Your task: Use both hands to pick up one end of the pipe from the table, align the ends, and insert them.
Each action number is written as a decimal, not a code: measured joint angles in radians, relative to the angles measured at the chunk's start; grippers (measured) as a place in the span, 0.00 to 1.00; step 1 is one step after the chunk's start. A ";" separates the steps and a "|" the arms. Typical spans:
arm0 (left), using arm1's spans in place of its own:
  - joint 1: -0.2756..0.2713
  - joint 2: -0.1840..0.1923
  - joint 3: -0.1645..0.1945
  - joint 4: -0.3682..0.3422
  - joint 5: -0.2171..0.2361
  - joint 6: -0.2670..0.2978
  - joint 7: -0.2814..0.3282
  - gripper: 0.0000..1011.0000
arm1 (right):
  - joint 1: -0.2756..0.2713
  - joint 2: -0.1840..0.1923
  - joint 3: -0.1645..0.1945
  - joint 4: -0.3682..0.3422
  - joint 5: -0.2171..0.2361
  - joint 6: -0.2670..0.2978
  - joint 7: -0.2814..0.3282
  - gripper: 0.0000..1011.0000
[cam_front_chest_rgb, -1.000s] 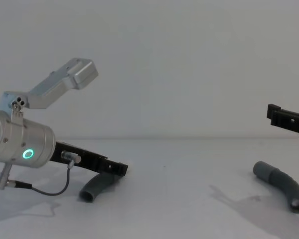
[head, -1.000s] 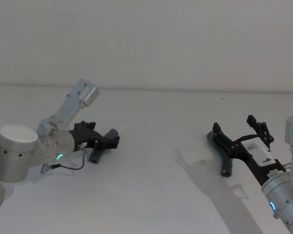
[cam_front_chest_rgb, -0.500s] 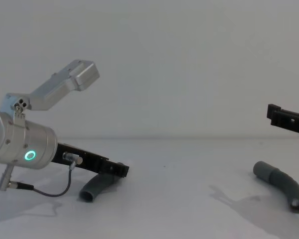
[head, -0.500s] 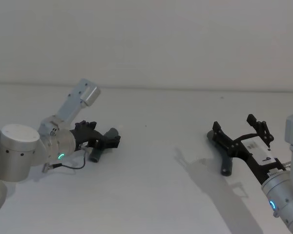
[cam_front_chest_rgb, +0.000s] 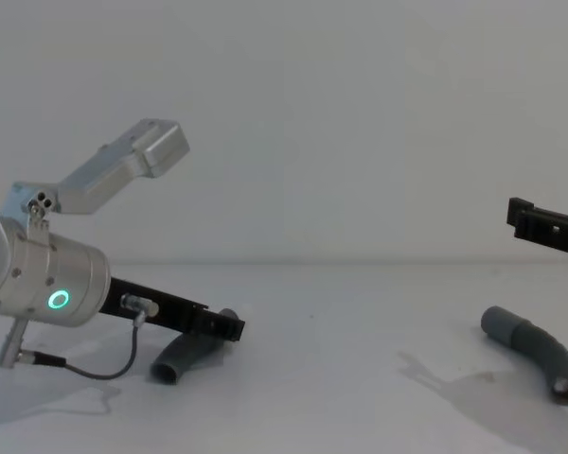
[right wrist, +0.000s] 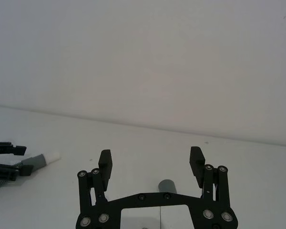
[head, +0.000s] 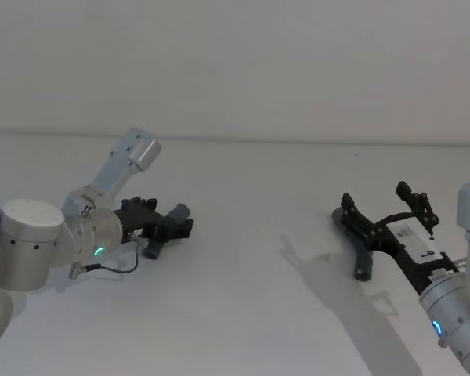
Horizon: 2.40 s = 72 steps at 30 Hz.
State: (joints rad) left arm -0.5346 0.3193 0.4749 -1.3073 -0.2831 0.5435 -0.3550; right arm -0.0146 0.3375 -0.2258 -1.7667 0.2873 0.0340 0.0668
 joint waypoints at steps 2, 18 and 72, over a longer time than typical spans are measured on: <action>0.000 -0.001 0.000 0.000 0.000 0.001 -0.001 0.88 | 0.000 0.000 0.000 0.000 0.000 0.000 0.000 0.99; 0.002 -0.003 -0.003 0.002 -0.002 0.007 -0.003 0.41 | 0.000 0.000 0.000 0.000 0.000 0.000 0.000 0.99; 0.002 -0.004 -0.004 0.003 -0.002 0.008 -0.004 0.32 | 0.132 0.081 -0.011 -0.020 -0.026 0.375 0.069 0.99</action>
State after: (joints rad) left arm -0.5328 0.3149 0.4712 -1.3045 -0.2856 0.5519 -0.3589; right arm 0.1173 0.4180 -0.2367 -1.7866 0.2612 0.4087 0.1353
